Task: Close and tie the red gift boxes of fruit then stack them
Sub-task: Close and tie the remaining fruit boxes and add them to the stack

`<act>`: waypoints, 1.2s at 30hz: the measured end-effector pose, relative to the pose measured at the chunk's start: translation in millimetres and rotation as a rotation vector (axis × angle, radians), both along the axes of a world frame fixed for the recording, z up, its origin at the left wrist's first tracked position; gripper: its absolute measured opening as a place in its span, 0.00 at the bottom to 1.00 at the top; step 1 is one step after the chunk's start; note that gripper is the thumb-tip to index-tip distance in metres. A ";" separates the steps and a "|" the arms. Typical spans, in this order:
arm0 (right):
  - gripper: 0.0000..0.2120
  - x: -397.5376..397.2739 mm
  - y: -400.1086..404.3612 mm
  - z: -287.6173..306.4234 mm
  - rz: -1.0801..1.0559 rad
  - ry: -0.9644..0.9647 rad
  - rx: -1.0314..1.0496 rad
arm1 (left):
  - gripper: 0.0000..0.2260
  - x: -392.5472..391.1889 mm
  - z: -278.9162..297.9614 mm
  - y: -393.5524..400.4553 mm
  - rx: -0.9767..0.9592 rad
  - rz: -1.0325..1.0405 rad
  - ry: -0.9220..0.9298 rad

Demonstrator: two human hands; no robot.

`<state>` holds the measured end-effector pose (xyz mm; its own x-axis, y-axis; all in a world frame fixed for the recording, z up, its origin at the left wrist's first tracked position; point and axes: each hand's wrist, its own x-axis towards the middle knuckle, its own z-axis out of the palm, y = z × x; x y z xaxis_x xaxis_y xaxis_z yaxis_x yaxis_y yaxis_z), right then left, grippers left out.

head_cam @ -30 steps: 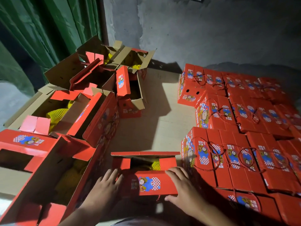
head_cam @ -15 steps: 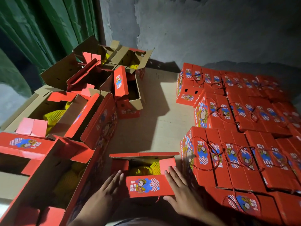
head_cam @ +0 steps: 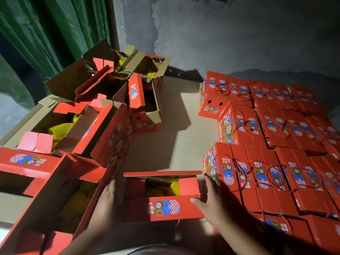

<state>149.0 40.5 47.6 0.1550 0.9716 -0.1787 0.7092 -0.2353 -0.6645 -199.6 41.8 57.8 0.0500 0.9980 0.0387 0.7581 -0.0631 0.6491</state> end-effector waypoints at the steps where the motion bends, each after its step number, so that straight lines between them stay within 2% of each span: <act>1: 0.53 -0.1 6.4 2.7 -0.007 0.047 -0.058 | 0.14 -1.1 -4.0 3.5 -0.020 0.046 -0.092; 3: 0.58 -2.1 15.6 6.7 0.040 0.125 -0.113 | 0.34 -5.4 -6.1 12.4 -0.098 0.022 -0.247; 4: 0.57 -3.6 17.6 8.2 0.063 0.165 -0.116 | 0.41 -7.7 -5.2 15.3 -0.116 -0.027 -0.232; 5: 0.52 -5.9 18.1 10.5 0.067 0.196 -0.107 | 0.42 -9.4 -4.8 17.9 -0.103 -0.070 -0.181; 7: 0.39 -5.3 14.3 10.7 0.080 0.175 -0.033 | 0.37 -11.1 -4.0 18.7 -0.073 -0.184 -0.015; 9: 0.28 1.9 6.5 8.1 0.173 -0.023 0.100 | 0.30 -11.5 -7.3 13.8 -0.061 -0.305 0.140; 10: 0.26 5.0 2.1 7.4 0.235 -0.112 0.136 | 0.27 -11.1 -9.4 9.9 -0.059 -0.350 0.189; 12: 0.24 8.4 -4.1 4.8 0.309 -0.207 0.140 | 0.28 -8.8 -13.1 1.7 -0.070 -0.389 0.189; 16: 0.18 3.4 7.2 1.0 0.357 -0.175 0.115 | 0.28 1.9 -16.5 7.9 -0.081 -0.396 0.195; 18: 0.18 -4.4 17.0 -1.0 0.428 -0.223 0.107 | 0.27 9.3 -14.3 20.3 -0.075 -0.427 0.282; 20: 0.19 -12.7 25.6 -5.2 0.502 -0.356 0.103 | 0.29 17.3 -12.5 32.6 -0.053 -0.459 0.370; 23: 0.28 -21.6 36.3 -5.9 0.555 -0.470 0.082 | 0.32 27.4 -10.9 45.0 -0.260 -0.471 0.403; 26: 0.31 -23.7 40.2 -6.2 0.571 -0.504 0.081 | 0.34 32.6 -20.7 47.4 -0.264 -0.478 0.447; 31: 0.33 -23.7 21.4 -20.1 0.600 -0.498 0.050 | 0.38 32.4 -33.4 34.8 -0.211 -0.458 0.375; 36: 0.38 -27.3 3.2 -25.4 0.556 -0.493 0.053 | 0.34 32.3 -42.3 20.1 -0.192 -0.404 0.265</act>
